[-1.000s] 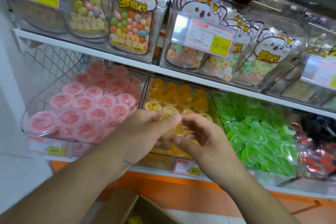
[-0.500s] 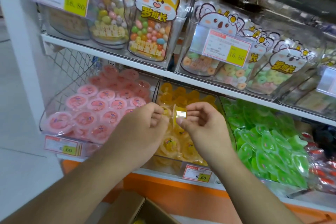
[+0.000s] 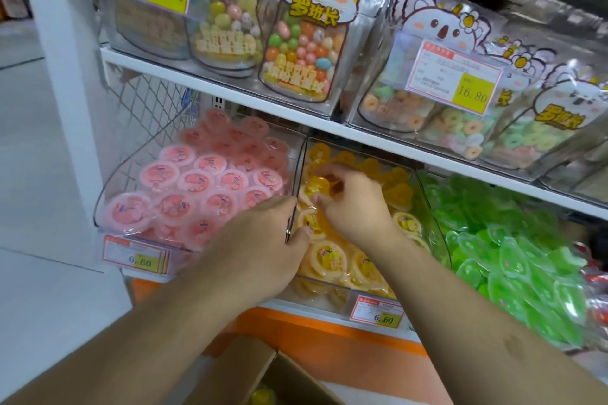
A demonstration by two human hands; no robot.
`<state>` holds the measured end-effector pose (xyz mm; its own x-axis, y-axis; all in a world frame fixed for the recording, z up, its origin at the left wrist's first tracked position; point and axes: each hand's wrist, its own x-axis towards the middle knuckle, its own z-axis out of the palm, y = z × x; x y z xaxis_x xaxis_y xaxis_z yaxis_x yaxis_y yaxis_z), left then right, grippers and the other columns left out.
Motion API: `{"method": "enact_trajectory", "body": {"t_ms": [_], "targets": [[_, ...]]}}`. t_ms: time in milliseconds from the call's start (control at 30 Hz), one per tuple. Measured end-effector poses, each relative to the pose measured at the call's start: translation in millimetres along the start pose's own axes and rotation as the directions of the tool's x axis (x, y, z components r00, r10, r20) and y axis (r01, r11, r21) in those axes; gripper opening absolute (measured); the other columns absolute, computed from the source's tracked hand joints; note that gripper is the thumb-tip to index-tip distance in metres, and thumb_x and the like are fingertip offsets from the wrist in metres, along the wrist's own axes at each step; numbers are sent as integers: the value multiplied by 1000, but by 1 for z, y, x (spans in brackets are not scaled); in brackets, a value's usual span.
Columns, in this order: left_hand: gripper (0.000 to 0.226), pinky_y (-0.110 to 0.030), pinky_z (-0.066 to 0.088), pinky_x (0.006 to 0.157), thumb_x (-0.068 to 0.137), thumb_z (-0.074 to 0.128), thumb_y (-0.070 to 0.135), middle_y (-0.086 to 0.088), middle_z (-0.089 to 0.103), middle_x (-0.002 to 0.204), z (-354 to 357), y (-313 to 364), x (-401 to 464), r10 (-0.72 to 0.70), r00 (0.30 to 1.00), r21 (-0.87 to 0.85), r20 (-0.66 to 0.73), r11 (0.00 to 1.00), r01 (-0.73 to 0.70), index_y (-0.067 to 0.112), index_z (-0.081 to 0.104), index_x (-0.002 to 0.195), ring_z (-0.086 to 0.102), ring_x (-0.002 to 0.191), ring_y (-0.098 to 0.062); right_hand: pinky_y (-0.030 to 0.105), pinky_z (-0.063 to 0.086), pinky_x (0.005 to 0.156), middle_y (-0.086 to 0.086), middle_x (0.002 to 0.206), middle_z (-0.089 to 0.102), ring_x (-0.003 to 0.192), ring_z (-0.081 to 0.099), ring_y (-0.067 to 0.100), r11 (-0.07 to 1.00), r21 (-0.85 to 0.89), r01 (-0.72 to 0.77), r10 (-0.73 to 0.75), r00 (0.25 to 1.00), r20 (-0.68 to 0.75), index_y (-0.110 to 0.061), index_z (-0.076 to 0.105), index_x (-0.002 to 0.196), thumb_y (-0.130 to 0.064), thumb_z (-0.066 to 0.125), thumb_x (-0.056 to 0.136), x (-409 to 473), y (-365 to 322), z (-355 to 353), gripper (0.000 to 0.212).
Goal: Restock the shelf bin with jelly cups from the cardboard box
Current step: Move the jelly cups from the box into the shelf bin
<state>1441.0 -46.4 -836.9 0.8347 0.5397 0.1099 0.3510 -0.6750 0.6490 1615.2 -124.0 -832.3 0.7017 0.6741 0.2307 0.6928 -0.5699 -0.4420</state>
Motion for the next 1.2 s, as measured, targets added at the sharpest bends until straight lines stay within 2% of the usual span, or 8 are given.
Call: {"method": "enact_trajectory", "body": {"t_ms": [233, 333, 500, 633, 733, 867, 1033, 1200], "targets": [[47, -26, 39, 100, 103, 52, 46, 13, 53, 148, -7, 7, -13, 87, 994, -32, -68, 995, -90, 35, 50, 149, 51, 131, -11, 34, 55, 94, -10, 115, 72, 103, 66, 10, 997, 69, 45, -37, 993, -111, -32, 70, 124, -23, 75, 90, -40, 5, -21, 35], [34, -25, 52, 85, 102, 53, 46, 20, 59, 114, -8, 14, -32, 146, 986, -131, -79, 979, -155, 38, 64, 133, 60, 97, 3, 30, 55, 77, -14, 103, 72, 89, 66, 3, 983, 147, 112, -96, 989, -112, -30, 72, 112, -21, 76, 89, -83, 5, -33, 25], [21, -35, 51, 72, 103, 53, 42, 10, 61, 90, 30, 1, -70, 183, 983, -166, -21, 969, -184, 30, 71, 102, 59, 80, -5, 34, 54, 69, -7, 85, 70, 78, 67, 13, 938, 337, 77, -115, 989, 96, -27, 73, 92, -22, 69, 85, -159, 14, -23, 10], [23, -34, 53, 82, 104, 52, 44, 11, 67, 99, 85, -51, -100, 38, 980, -108, 195, 994, -17, 29, 69, 111, 62, 89, -3, 32, 52, 71, -7, 77, 67, 76, 64, 12, 962, 241, -126, 45, 948, 315, -27, 67, 82, -22, 69, 82, -203, 51, 43, 5], [41, -40, 48, 108, 108, 42, 48, 11, 60, 140, 117, -96, -121, -105, 906, 5, 411, 994, 113, 33, 56, 143, 56, 129, -14, 15, 45, 74, -17, 97, 68, 94, 65, 6, 964, 107, -245, 144, 814, 563, -36, 69, 103, -24, 73, 90, -234, 80, 93, 18], [50, -38, 35, 121, 108, 34, 54, 9, 44, 160, 156, -144, -130, -266, 805, 38, 531, 956, 291, 38, 44, 154, 42, 145, -16, 25, 50, 99, -12, 126, 65, 116, 60, 9, 946, 97, -308, 138, 656, 742, -36, 64, 129, -29, 68, 97, -257, 93, 150, 33], [48, -26, 36, 104, 105, 36, 62, 18, 48, 154, 189, -172, -126, -356, 764, -78, 537, 882, 465, 48, 47, 150, 46, 133, -7, 38, 35, 120, -3, 154, 49, 140, 47, 22, 954, 67, -293, 93, 500, 861, -38, 55, 145, -32, 66, 98, -265, 115, 231, 49], [45, -6, 40, 81, 106, 44, 55, 24, 54, 137, 201, -188, -121, -315, 737, -197, 598, 833, 516, 45, 49, 150, 53, 112, 4, 45, 34, 123, -14, 159, 41, 143, 41, 15, 951, 166, -262, -15, 494, 869, -49, 57, 139, -48, 65, 95, -278, 133, 289, 45]]}}
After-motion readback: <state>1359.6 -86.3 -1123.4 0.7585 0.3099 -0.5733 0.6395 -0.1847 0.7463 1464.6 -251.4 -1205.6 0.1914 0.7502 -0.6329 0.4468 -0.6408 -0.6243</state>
